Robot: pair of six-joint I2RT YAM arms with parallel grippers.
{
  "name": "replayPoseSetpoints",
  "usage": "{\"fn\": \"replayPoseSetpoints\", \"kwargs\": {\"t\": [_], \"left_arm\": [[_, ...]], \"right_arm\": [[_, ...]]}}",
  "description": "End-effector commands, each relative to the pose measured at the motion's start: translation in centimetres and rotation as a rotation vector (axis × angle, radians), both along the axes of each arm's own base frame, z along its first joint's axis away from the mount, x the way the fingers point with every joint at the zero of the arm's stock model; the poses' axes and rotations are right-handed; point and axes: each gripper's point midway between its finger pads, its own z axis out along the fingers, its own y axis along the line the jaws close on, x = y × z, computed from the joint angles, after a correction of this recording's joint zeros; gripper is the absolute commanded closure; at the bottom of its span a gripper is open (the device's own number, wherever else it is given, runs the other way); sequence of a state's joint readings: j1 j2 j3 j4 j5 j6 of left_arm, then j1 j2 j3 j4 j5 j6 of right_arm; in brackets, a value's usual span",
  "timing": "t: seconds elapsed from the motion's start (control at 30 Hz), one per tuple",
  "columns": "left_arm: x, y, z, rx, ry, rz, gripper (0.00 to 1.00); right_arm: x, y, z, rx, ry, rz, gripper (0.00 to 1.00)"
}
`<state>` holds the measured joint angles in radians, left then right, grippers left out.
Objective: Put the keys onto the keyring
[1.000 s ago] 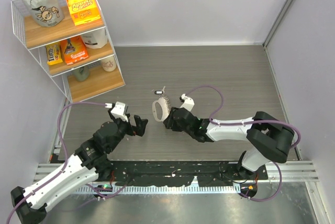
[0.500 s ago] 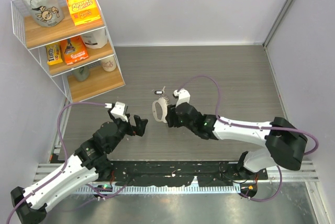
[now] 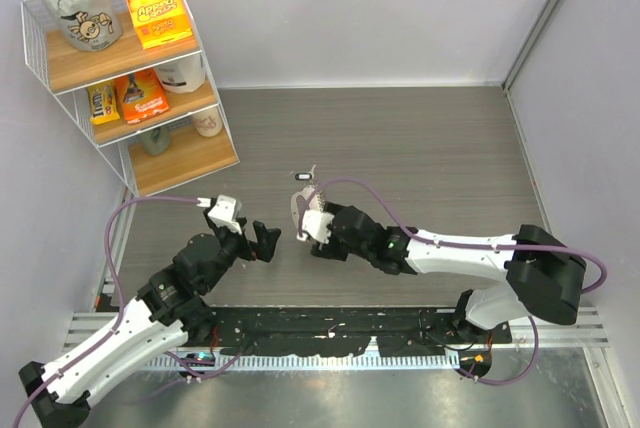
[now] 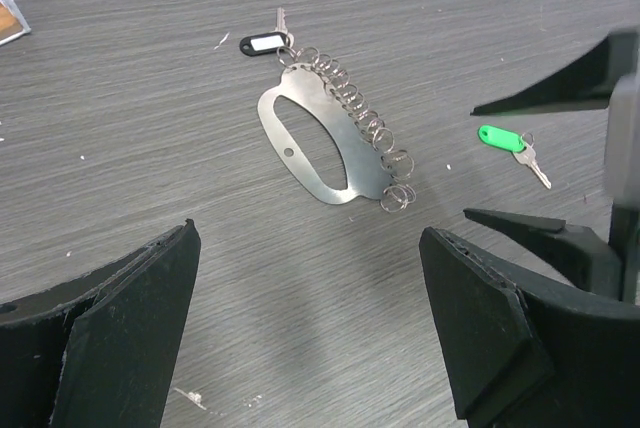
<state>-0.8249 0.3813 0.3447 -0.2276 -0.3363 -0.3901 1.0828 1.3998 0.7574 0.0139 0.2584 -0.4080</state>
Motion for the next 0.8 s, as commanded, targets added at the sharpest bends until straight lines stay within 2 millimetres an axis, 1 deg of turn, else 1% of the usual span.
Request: {"fn": "replayPoseSetpoints", "kwargs": {"t": [0.0,0.03,0.07,0.1,0.13,0.2,0.23,0.37,0.4,0.43,0.47,0.5,0.53,0.57,0.67,0.77], "left_arm": [[-0.6,-0.2,1.6,-0.004,0.004,-0.031,0.01],[-0.6,-0.1,1.6,0.007,0.011,-0.028,0.01],[-0.6,0.0,1.5,0.011,0.016,-0.026,0.01],[-0.6,-0.1,1.6,0.005,0.011,-0.028,0.01],[-0.7,-0.1,1.1,0.005,0.014,-0.03,0.01],[-0.7,-0.2,1.0,-0.008,0.006,-0.036,0.01],[-0.7,-0.2,0.7,-0.01,0.008,-0.035,0.01],[-1.0,-0.4,0.7,-0.029,0.005,-0.048,0.01],[-1.0,-0.4,0.7,-0.031,0.005,-0.051,0.01],[-1.0,-0.5,0.7,-0.03,0.006,-0.053,0.01],[-1.0,-0.5,0.8,-0.032,0.004,-0.053,0.01],[-1.0,-0.4,0.7,-0.03,0.006,-0.051,0.01],[-1.0,-0.4,0.6,-0.027,0.007,-0.048,0.01],[-1.0,-0.4,0.7,-0.028,0.006,-0.048,0.01],[-1.0,-0.4,0.7,-0.028,0.007,-0.05,0.01],[-1.0,-0.5,0.6,-0.026,0.009,-0.053,0.01]], "right_arm": [[-0.6,2.3,3.0,-0.002,-0.289,0.354,0.23],[-0.9,1.8,2.1,-0.046,-0.329,0.406,0.22],[-1.2,2.3,2.3,-0.037,-0.355,0.443,0.22],[-1.3,2.3,2.0,-0.062,-0.378,0.474,0.22],[-1.3,2.3,1.5,-0.086,-0.379,0.495,0.22],[-2.0,2.9,1.0,-0.097,-0.372,0.561,0.22],[-2.1,2.9,0.3,-0.111,-0.363,0.573,0.23],[-1.7,3.7,-0.3,-0.115,-0.387,0.592,0.27],[-1.6,3.9,-0.4,-0.128,-0.388,0.601,0.3],[-1.6,4.0,-1.1,-0.143,-0.372,0.61,0.31],[-1.6,4.2,-1.1,-0.161,-0.366,0.622,0.34],[-1.7,4.2,-1.8,-0.181,-0.348,0.638,0.36],[-1.8,4.2,-2.0,-0.197,-0.337,0.652,0.39],[-2.1,4.1,-2.6,-0.21,-0.316,0.669,0.41],[-2.0,4.2,-2.9,-0.23,-0.32,0.689,0.45],[-2.0,4.2,-3.6,-0.259,-0.311,0.702,0.49]]}}
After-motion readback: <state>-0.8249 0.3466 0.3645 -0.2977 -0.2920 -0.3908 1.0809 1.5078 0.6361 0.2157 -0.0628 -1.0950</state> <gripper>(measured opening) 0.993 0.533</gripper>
